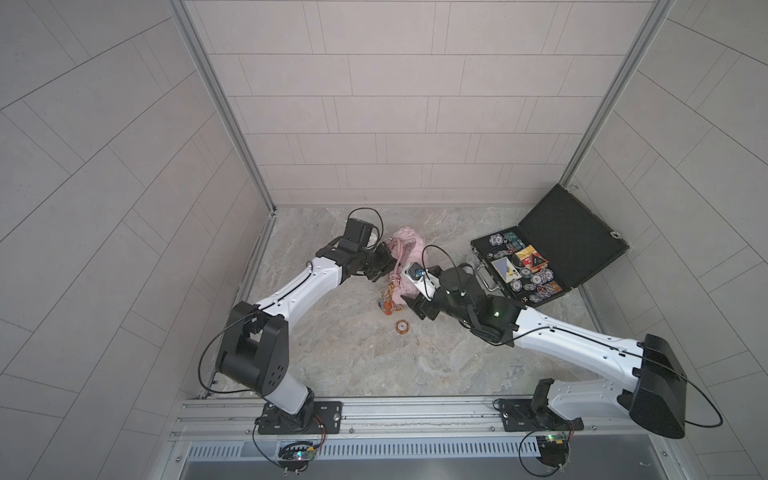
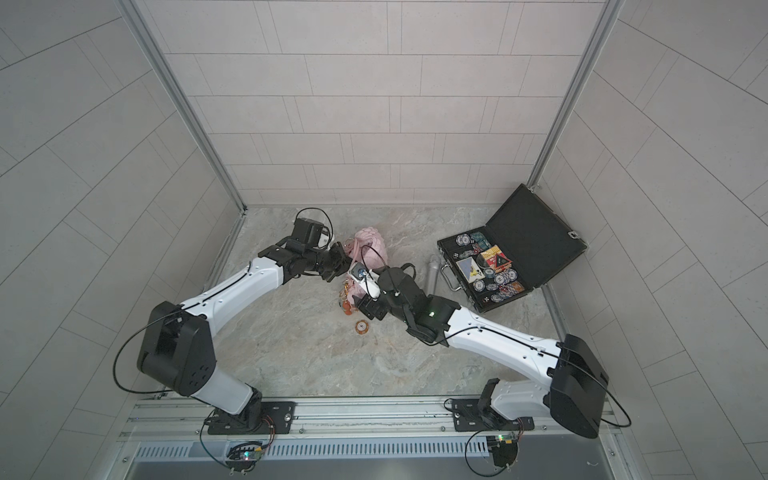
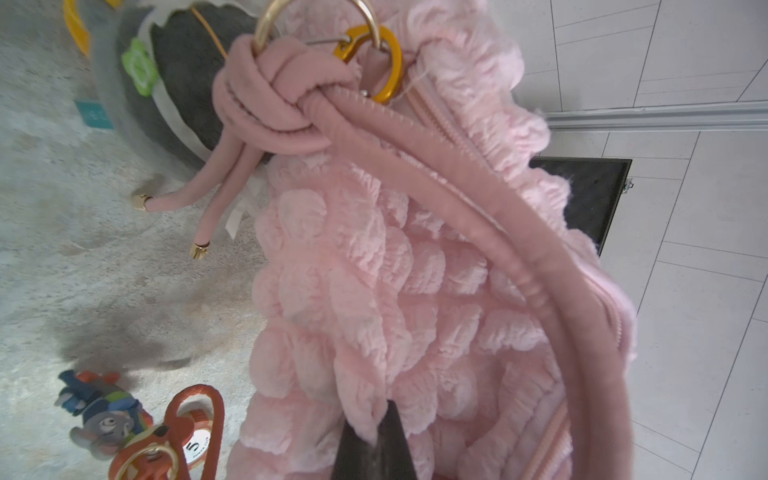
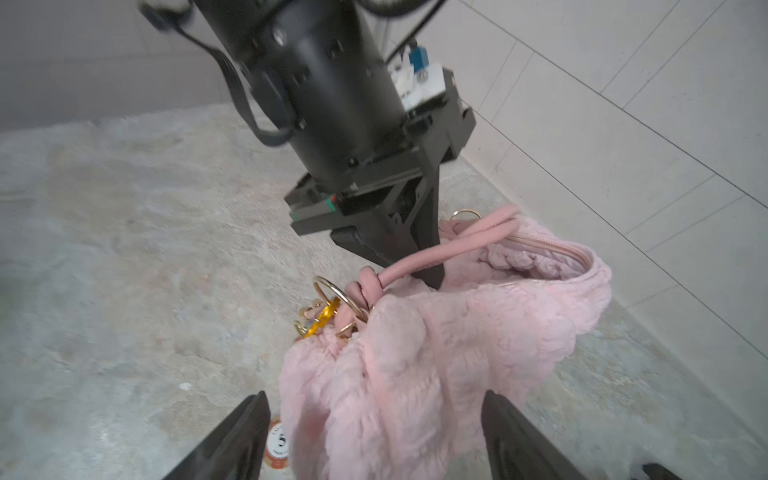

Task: Remove the decoration from the bag
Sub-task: Pick up the bag from the center of the board, then adjust the decoration item in the bag.

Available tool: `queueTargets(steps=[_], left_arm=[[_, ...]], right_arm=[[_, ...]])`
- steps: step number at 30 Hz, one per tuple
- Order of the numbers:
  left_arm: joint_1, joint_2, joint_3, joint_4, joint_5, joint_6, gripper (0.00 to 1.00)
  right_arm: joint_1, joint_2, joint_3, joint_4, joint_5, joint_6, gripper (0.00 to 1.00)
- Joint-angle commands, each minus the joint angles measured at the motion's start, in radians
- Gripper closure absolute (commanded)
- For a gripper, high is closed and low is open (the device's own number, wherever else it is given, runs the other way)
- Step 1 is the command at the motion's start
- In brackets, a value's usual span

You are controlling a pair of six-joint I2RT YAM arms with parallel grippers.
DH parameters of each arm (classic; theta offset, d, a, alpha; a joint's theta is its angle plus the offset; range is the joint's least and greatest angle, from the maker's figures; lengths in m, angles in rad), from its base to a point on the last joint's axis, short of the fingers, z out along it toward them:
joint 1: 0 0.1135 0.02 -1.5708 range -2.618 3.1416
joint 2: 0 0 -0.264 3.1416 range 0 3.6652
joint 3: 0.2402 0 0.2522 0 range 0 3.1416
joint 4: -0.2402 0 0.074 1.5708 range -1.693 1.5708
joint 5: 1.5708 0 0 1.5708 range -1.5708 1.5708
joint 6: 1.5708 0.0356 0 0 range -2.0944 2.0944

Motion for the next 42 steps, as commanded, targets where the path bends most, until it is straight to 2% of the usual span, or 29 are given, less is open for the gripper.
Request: queueTargets(steps=[1, 4, 7, 11, 14, 15, 16, 22, 26, 32, 38, 42], left_arm=[[-0.019, -0.045, -0.001, 0.051, -0.014, -0.038, 1.00], [-0.026, -0.053, -0.019, 0.063, -0.011, -0.055, 1.00], [-0.028, -0.066, -0.030, 0.070, -0.007, -0.061, 1.00], [-0.035, -0.072, -0.034, 0.074, 0.009, -0.040, 1.00], [-0.042, -0.070, -0.010, 0.017, 0.011, 0.048, 0.91], [-0.043, -0.073, -0.004, -0.005, 0.012, 0.087, 0.85], [-0.042, -0.079, -0.001, -0.017, 0.014, 0.111, 0.80], [-0.036, -0.141, -0.007, -0.058, 0.050, 0.241, 0.53], [-0.024, -0.206, -0.034, -0.088, 0.073, 0.392, 0.44], [-0.023, -0.314, -0.140, -0.155, 0.061, 0.713, 0.41], [-0.025, -0.416, -0.285, -0.055, 0.107, 1.007, 0.41], [-0.039, -0.428, -0.314, 0.046, 0.185, 1.073, 0.41]], right_arm=[[0.000, 0.045, 0.051, -0.033, 0.139, -0.051, 0.20], [0.000, 0.096, 0.074, 0.008, 0.181, -0.046, 0.25], [0.001, 0.147, 0.109, -0.015, 0.280, -0.011, 0.41], [0.000, 0.165, 0.118, -0.001, 0.268, -0.007, 0.53], [0.000, 0.152, 0.120, 0.005, 0.232, 0.016, 0.79], [0.000, 0.140, 0.120, 0.002, 0.223, 0.027, 0.95], [-0.001, 0.130, 0.118, -0.002, 0.218, 0.036, 0.99], [-0.030, 0.019, 0.074, -0.033, 0.162, 0.128, 1.00], [-0.049, -0.055, 0.041, -0.066, 0.125, 0.158, 1.00], [-0.114, -0.165, -0.028, -0.068, -0.030, 0.183, 1.00], [-0.177, -0.257, -0.074, -0.056, -0.198, 0.170, 1.00], [-0.208, -0.302, -0.102, -0.042, -0.276, 0.178, 1.00]])
